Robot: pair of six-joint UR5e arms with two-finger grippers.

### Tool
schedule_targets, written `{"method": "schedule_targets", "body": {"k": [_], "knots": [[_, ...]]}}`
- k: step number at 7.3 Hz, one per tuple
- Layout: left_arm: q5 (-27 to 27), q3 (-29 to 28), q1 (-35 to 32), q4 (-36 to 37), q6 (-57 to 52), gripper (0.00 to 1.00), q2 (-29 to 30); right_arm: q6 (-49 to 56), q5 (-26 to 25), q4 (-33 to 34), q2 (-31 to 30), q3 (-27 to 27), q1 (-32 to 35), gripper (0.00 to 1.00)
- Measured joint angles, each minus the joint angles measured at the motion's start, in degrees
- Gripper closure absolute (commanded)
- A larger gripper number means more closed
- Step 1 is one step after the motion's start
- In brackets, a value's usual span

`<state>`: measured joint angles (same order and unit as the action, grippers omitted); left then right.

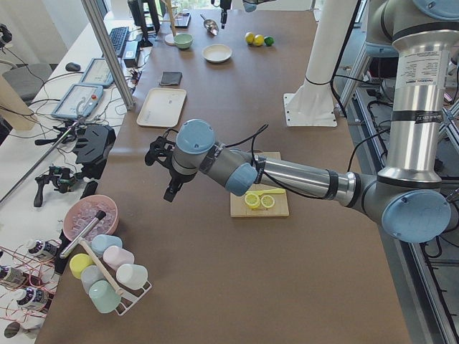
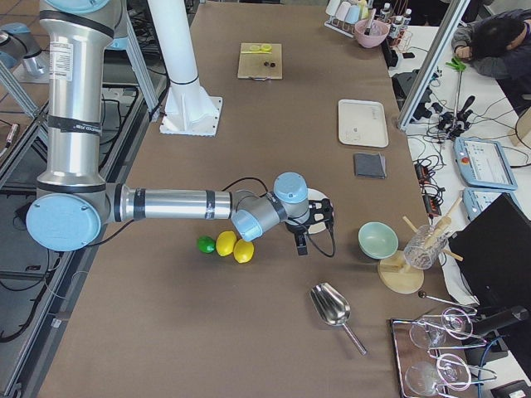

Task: Place red cherry on plate
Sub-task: 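Reach the right gripper to the white plate rim and grasp it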

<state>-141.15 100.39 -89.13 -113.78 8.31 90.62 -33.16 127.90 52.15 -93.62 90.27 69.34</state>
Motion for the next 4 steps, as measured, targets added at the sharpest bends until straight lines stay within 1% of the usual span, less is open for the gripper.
{"method": "schedule_targets", "body": {"k": [2,3,4], "knots": [[0.00,-0.05,0.01,-0.28,0.08,0.02,-0.01,-10.96,-4.17,-7.59,2.60,-5.21,-5.63,0.15],[0.00,-0.08,0.01,-0.32,0.06,0.02,0.01,-15.03,-5.82,-11.84,3.06,-7.91,-7.75,0.25],[0.00,-0.07,0.01,-0.34,0.05,0.02,0.07,-18.44,-6.60,-15.28,3.17,-9.80,-9.27,0.43]]}}
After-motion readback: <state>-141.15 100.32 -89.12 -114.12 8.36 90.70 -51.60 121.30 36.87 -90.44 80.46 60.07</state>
